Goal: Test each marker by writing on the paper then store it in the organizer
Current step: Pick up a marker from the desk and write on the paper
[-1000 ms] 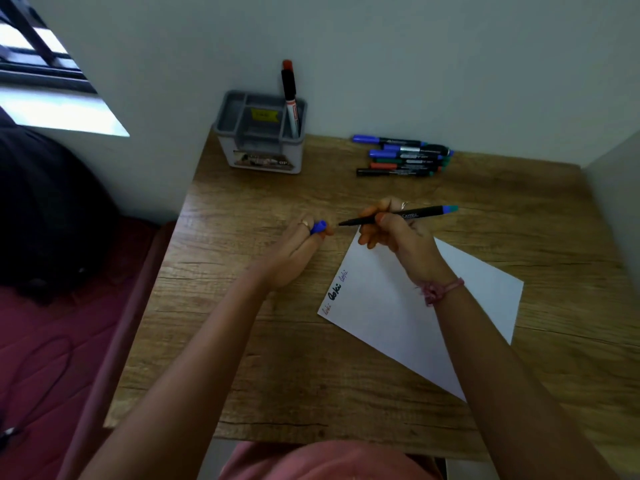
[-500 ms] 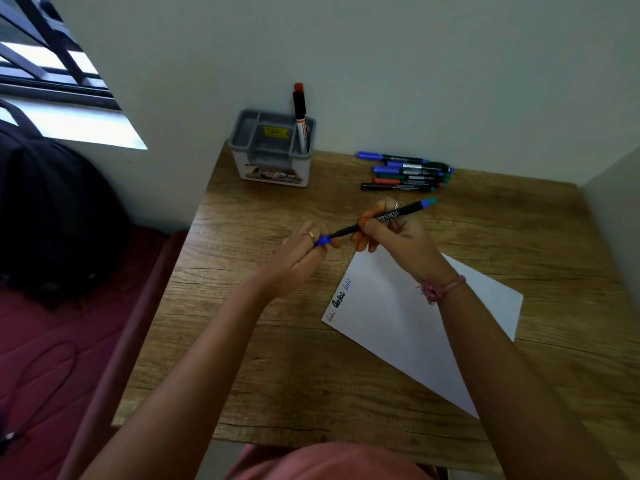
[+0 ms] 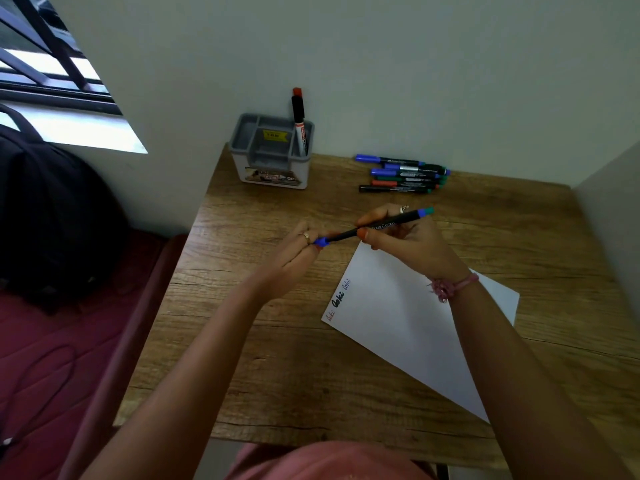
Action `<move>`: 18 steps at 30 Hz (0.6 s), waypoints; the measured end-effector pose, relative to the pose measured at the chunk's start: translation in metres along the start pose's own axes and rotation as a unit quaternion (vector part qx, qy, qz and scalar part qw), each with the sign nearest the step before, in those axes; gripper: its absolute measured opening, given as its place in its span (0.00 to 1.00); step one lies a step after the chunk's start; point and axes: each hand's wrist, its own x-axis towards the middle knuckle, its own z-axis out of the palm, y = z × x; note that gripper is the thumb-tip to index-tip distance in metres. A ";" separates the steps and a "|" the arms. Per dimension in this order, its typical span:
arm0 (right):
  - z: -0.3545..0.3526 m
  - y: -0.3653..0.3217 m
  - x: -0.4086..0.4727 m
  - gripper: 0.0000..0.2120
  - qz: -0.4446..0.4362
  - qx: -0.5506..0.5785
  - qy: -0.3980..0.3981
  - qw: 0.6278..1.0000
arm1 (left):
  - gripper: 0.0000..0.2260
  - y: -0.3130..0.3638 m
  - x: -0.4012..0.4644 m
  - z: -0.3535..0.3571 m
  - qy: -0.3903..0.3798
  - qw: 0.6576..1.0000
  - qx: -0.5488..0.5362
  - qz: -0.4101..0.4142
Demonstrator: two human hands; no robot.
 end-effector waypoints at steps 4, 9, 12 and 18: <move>0.001 -0.006 -0.001 0.10 -0.005 -0.019 -0.030 0.999 | 0.15 0.003 -0.002 -0.002 -0.001 1.000 0.000 0.013; 0.002 -0.006 0.000 0.13 -0.008 -0.012 -0.058 0.998 | 0.15 0.009 -0.007 -0.009 0.025 0.995 -0.090 0.043; 0.006 -0.005 -0.001 0.03 0.020 0.090 0.013 0.996 | 0.13 0.016 -0.008 -0.008 0.135 0.953 -0.270 -0.004; 0.027 -0.001 0.005 0.02 0.046 0.099 0.145 0.983 | 0.08 0.027 0.006 -0.003 0.234 0.797 -0.556 0.008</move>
